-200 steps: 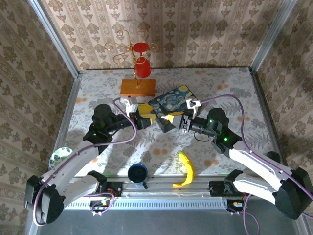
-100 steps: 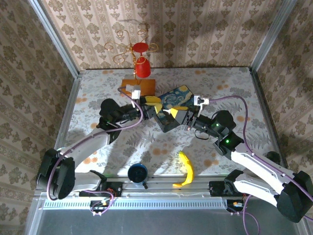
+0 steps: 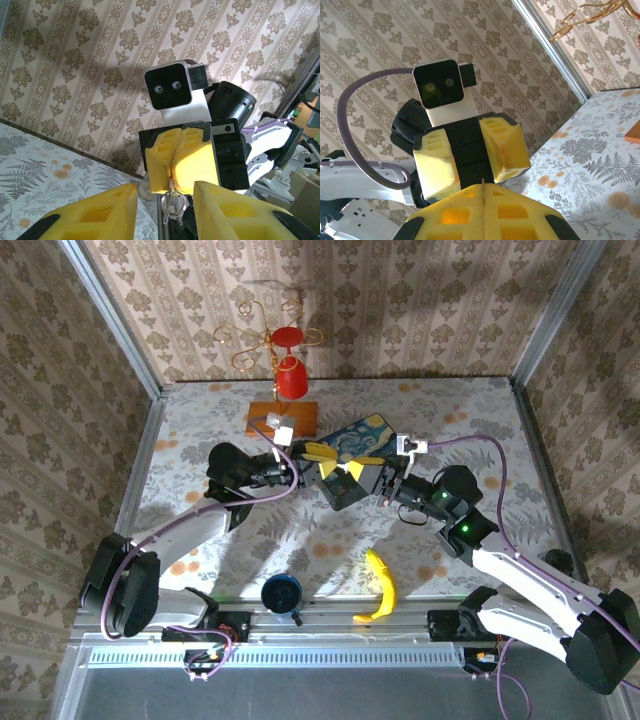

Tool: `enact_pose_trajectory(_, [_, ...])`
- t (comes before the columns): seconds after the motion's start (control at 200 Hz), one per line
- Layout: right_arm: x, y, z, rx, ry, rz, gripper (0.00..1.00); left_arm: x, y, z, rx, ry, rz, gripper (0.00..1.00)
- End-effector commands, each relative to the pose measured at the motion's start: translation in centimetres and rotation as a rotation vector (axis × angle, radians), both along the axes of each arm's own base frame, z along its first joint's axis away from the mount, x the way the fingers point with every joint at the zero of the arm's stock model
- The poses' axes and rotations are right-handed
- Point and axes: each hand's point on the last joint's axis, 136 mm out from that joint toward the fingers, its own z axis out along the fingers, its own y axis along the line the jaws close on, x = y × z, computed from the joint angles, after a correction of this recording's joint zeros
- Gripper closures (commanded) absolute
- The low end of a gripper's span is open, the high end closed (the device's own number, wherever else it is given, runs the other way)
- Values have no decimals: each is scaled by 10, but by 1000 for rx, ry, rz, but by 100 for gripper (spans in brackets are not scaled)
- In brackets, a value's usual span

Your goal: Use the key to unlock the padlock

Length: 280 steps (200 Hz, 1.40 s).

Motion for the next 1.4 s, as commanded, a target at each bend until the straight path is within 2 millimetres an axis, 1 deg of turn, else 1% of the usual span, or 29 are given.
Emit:
enact_pose_trajectory(0.0, [1,-3,25,44,-50,-21,100,-7,1,9,-17,-45,-28,67])
enact_pose_trajectory(0.12, [1,-2,25,43,-49,-14,100,-4,-1,7,-3,-45,-23,70])
enact_pose_trajectory(0.315, [2,-1,25,43,-47,-13,100,-6,-3,5,8,-49,-38,76])
enact_pose_trajectory(0.6, [2,3,21,32,-36,2,100,-7,-4,10,-6,-74,-39,93])
enact_pose_trajectory(0.655, [3,3,20,30,-32,2,100,-8,-3,12,-9,-79,-38,100])
enact_pose_trajectory(0.76, [3,2,19,28,-27,-1,100,-10,-2,14,-8,-89,-49,100])
enact_pose_trajectory(0.89, [2,3,16,-6,-23,0,100,-13,0,12,22,-94,-67,100])
enact_pose_trajectory(0.925, [0,4,15,-33,-25,12,91,-15,2,11,36,-101,-70,100])
enact_pose_trajectory(0.975, [-3,6,14,-75,-27,29,75,-17,4,9,64,-110,-72,100])
enact_pose_trajectory(0.995, [-4,7,13,-90,-29,38,71,-19,5,8,77,-117,-73,100])
enact_pose_trajectory(1.04, [-8,9,14,-118,-38,60,65,-23,7,5,110,-133,-69,100])
enact_pose_trajectory(1.12, [-14,11,15,-156,-58,89,62,-30,11,0,186,-162,-53,100])
enact_pose_trajectory(1.196, [-17,10,16,-186,-72,95,62,-39,15,-3,238,-194,-50,100])
enact_pose_trajectory(1.296, [-22,10,16,-218,-88,111,62,-49,21,2,242,-219,-54,100])
enact_pose_trajectory(1.396, [-35,14,18,-236,-120,191,62,-52,22,4,241,-213,-61,100])
